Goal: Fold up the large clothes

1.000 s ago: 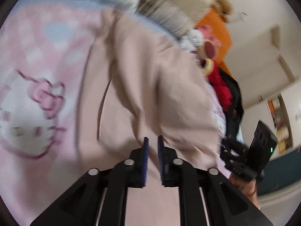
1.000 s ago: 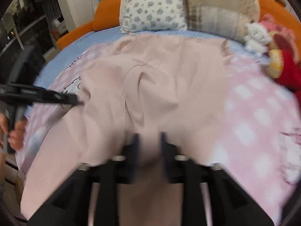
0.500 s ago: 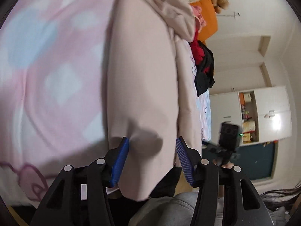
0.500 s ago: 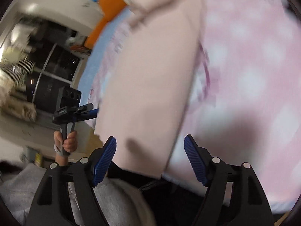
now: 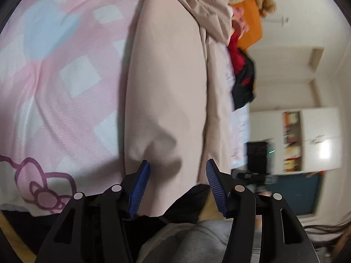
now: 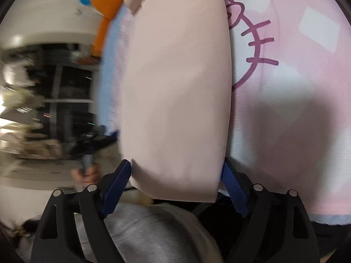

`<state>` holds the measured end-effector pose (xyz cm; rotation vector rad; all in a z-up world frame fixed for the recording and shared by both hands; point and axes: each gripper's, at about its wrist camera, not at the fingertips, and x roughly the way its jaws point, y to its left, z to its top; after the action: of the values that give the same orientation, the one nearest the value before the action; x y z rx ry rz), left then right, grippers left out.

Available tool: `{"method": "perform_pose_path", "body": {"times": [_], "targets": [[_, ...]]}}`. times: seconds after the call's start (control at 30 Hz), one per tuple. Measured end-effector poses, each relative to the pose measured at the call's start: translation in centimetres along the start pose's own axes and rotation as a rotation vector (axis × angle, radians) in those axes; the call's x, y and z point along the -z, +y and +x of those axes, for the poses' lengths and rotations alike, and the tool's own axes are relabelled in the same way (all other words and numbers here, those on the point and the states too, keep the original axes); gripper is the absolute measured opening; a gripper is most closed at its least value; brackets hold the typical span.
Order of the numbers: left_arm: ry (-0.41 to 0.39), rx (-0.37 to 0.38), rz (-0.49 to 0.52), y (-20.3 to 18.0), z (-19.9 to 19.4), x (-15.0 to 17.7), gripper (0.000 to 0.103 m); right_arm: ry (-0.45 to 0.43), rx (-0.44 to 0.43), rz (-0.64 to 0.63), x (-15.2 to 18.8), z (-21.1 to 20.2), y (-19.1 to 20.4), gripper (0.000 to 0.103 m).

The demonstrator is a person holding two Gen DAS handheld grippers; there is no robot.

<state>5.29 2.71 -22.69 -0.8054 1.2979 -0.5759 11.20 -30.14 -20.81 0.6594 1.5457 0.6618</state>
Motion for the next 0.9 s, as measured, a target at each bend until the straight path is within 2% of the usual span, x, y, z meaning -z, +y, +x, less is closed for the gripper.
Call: {"method": "perform_pose_path", "body": {"times": [0.03, 0.1, 0.17, 0.2, 0.23, 0.33, 0.4, 0.43, 0.5, 0.53, 0.6, 0.77, 0.9], "targets": [[0.009, -0.028, 0.016, -0.5, 0.4, -0.1, 0.064, -0.003, 0.071, -0.044, 0.0, 0.1, 1.0, 0.083], [0.037, -0.121, 0.060, -1.6, 1.3, 0.2, 0.066, -0.019, 0.150, -0.105, -0.1, 0.2, 2.2, 0.081], [0.062, -0.248, 0.116, -2.4, 2.5, 0.3, 0.066, -0.036, 0.179, -0.148, -0.3, -0.1, 2.7, 0.069], [0.065, -0.315, 0.143, -2.5, 2.8, 0.4, 0.066, -0.045, 0.179, -0.152, -0.6, -0.3, 2.6, 0.056], [0.071, -0.401, 0.175, -2.5, 3.3, 0.6, 0.066, -0.058, 0.172, -0.145, -0.6, -0.5, 2.2, 0.049], [0.074, -0.447, 0.208, -2.2, 4.1, 0.5, 0.062, -0.084, 0.147, -0.139, -0.3, -0.9, 1.0, 0.029], [0.069, -0.415, 0.204, -2.0, 3.8, 0.0, 0.043, -0.092, 0.105, -0.115, -0.1, -1.4, 0.2, 0.024], [0.073, -0.380, 0.188, -1.7, 3.5, -0.3, 0.028, -0.087, 0.092, -0.111, 0.3, -1.4, 0.0, 0.022], [0.079, -0.304, 0.144, -0.6, 2.6, -0.9, 0.020, -0.086, 0.088, -0.121, 0.7, -1.9, -0.3, 0.021], [0.082, -0.287, 0.141, -0.2, 2.5, -0.9, 0.019, -0.083, 0.088, -0.126, 1.2, -2.2, -0.3, 0.021], [0.086, -0.206, 0.117, 1.2, 2.0, -1.0, 0.018, -0.083, 0.087, -0.134, 1.3, -2.0, -0.5, 0.021], [0.056, 0.046, -0.055, 7.0, 1.6, -0.4, 0.018, -0.082, 0.034, -0.092, 1.3, -0.8, -2.4, 0.021], [0.042, 0.117, -0.120, 7.8, 1.1, -0.1, 0.017, -0.079, -0.007, -0.069, 1.1, -0.8, -1.9, 0.019]]}}
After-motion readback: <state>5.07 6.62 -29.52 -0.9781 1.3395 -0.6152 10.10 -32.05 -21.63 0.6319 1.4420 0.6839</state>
